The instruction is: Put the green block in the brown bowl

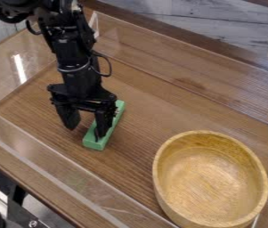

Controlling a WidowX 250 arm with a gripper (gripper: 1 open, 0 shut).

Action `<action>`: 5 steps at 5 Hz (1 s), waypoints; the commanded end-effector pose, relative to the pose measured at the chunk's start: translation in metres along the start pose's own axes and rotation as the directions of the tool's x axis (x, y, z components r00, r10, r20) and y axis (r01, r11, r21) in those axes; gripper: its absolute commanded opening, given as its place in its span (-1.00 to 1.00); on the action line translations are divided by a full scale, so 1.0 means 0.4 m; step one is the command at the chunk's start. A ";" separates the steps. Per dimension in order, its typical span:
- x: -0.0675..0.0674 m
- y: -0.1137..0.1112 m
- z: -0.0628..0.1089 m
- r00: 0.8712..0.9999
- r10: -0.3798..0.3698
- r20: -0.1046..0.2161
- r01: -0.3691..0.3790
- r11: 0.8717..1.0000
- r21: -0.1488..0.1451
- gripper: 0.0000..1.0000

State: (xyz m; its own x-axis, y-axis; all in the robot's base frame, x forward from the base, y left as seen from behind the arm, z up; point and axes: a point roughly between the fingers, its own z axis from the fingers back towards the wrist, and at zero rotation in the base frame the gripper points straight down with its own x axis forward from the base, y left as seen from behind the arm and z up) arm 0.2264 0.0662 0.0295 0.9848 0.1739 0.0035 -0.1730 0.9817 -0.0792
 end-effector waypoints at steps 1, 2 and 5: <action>0.024 -0.003 -0.002 1.000 0.010 0.029 -0.011 1.000 0.009 1.00; 0.027 -0.004 -0.013 1.000 0.016 0.025 -0.017 1.000 0.009 1.00; 0.034 -0.005 -0.051 0.999 0.037 0.011 -0.037 0.999 0.010 1.00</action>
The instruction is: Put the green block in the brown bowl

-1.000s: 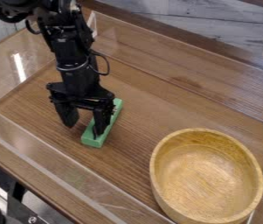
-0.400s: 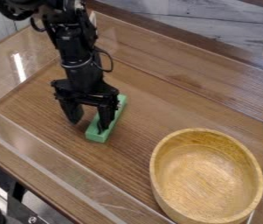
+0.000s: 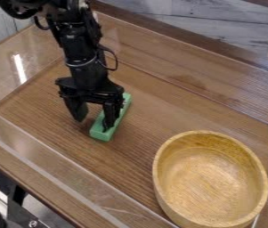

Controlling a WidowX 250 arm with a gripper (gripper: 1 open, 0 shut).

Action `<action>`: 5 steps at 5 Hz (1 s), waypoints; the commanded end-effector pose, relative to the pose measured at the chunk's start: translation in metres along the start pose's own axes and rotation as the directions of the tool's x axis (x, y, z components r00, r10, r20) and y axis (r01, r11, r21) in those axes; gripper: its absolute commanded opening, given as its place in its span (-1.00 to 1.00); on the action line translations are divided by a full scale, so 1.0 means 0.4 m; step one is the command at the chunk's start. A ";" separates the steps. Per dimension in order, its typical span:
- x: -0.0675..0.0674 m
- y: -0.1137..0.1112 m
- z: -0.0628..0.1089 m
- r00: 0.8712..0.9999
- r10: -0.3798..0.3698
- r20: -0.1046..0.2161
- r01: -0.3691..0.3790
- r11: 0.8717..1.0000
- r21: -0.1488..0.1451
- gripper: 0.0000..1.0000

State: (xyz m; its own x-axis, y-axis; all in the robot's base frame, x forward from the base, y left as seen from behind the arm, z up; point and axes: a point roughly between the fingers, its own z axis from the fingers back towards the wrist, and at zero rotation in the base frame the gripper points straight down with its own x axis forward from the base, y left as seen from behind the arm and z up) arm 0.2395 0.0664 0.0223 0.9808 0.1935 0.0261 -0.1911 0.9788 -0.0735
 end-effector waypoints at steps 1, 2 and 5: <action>0.003 -0.002 -0.040 0.999 0.026 -0.019 -0.026 1.000 0.005 1.00; 0.005 -0.002 -0.045 0.999 0.034 -0.024 -0.034 0.999 0.005 1.00; 0.007 -0.010 -0.055 0.997 0.060 -0.039 -0.060 0.998 -0.005 1.00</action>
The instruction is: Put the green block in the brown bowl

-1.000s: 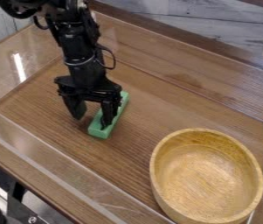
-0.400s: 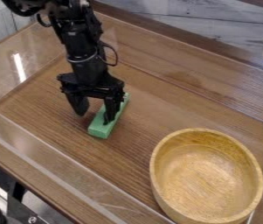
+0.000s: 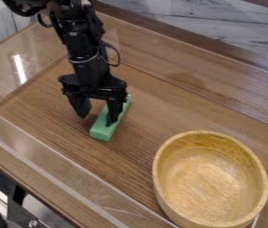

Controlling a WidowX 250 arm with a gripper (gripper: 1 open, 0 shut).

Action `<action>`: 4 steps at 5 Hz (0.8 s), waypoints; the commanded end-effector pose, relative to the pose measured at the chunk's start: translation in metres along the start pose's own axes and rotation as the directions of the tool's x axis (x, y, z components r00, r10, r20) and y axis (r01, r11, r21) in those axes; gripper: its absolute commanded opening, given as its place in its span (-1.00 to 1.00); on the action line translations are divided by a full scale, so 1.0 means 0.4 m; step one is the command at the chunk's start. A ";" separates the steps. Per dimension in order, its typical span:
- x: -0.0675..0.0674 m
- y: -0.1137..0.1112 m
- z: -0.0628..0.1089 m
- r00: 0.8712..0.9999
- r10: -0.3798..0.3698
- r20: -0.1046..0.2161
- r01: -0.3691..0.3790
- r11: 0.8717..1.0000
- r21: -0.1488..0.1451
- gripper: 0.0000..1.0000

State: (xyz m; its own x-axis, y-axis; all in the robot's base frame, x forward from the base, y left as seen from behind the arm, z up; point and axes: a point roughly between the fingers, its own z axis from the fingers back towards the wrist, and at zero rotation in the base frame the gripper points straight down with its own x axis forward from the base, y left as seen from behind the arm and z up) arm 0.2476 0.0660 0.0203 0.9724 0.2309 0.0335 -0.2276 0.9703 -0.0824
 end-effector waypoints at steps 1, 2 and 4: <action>-0.014 -0.008 -0.053 0.998 0.031 -0.054 -0.032 1.000 -0.002 1.00; -0.014 -0.012 -0.054 0.997 0.040 -0.059 -0.040 0.999 -0.007 1.00; -0.014 -0.020 -0.058 0.996 0.056 -0.070 -0.057 0.998 -0.016 1.00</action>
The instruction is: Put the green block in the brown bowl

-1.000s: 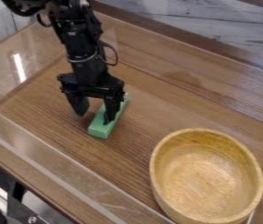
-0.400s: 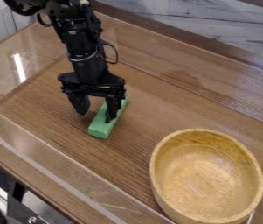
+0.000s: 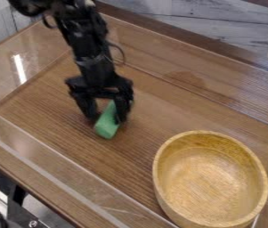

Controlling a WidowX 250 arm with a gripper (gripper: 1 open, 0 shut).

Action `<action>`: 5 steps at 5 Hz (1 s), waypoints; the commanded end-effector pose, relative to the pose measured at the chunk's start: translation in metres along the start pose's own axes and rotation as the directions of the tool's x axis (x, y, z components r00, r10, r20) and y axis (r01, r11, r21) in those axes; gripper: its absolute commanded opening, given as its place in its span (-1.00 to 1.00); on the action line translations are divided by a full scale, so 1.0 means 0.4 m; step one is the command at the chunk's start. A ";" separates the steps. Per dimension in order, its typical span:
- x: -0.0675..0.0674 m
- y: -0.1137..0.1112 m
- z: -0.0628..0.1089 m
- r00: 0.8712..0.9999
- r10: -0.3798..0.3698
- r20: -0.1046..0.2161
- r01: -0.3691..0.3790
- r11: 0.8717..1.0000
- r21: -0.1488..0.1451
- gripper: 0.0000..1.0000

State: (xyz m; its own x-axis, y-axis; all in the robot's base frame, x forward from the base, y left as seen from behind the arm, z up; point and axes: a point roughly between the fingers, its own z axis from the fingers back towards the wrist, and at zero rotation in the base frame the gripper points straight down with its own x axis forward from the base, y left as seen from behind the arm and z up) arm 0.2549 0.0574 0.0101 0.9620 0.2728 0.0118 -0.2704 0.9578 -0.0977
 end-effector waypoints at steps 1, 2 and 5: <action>-0.028 -0.005 -0.008 0.998 0.019 -0.055 -0.020 1.000 -0.008 -1.00; -0.036 -0.012 0.013 0.997 0.017 -0.073 -0.017 1.000 -0.007 -1.00; -0.079 -0.063 0.201 0.986 -0.040 -0.163 0.040 0.999 -0.003 -1.00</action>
State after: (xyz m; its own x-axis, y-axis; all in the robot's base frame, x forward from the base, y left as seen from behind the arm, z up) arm 0.2214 0.0305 0.0804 0.9562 0.2149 -0.1986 -0.2382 0.9659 -0.1016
